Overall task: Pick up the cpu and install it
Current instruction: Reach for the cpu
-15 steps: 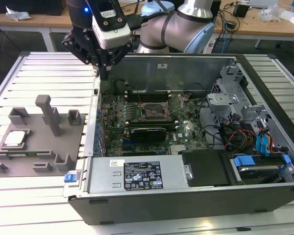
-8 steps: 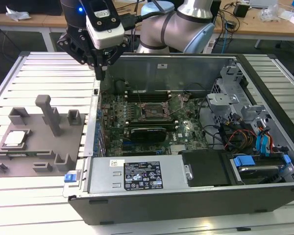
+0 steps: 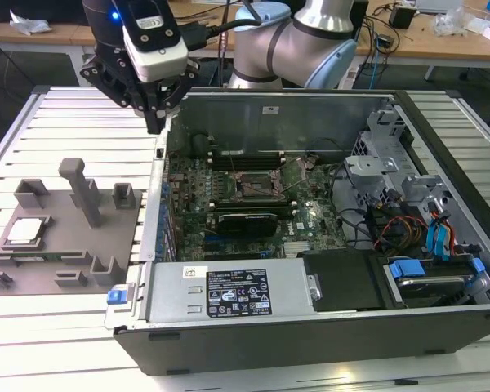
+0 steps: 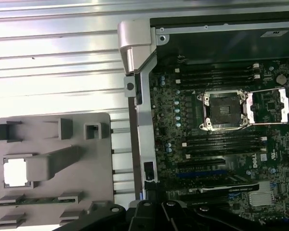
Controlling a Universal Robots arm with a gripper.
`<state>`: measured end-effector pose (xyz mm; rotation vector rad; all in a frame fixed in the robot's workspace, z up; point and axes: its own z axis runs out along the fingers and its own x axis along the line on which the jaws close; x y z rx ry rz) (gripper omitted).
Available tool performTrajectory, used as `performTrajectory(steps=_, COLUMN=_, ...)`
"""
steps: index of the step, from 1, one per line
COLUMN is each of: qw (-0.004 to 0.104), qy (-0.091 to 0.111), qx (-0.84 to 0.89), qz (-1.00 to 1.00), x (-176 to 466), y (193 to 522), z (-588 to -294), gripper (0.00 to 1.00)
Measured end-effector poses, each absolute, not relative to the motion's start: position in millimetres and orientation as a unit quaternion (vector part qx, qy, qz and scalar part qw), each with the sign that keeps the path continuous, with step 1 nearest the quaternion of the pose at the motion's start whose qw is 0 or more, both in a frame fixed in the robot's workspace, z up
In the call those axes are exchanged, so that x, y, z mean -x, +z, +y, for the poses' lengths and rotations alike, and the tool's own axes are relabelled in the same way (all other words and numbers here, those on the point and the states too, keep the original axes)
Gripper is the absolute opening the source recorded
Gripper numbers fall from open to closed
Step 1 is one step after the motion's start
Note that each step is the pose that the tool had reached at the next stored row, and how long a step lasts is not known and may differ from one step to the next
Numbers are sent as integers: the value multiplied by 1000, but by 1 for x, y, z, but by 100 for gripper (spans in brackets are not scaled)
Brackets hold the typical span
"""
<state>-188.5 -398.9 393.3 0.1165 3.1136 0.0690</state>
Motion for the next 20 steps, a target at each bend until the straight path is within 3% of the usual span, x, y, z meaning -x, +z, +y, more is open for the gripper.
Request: performTrajectory(steps=20, qw=13, qy=22, qx=-37, qz=999, x=217, y=393, z=-399, gripper=11)
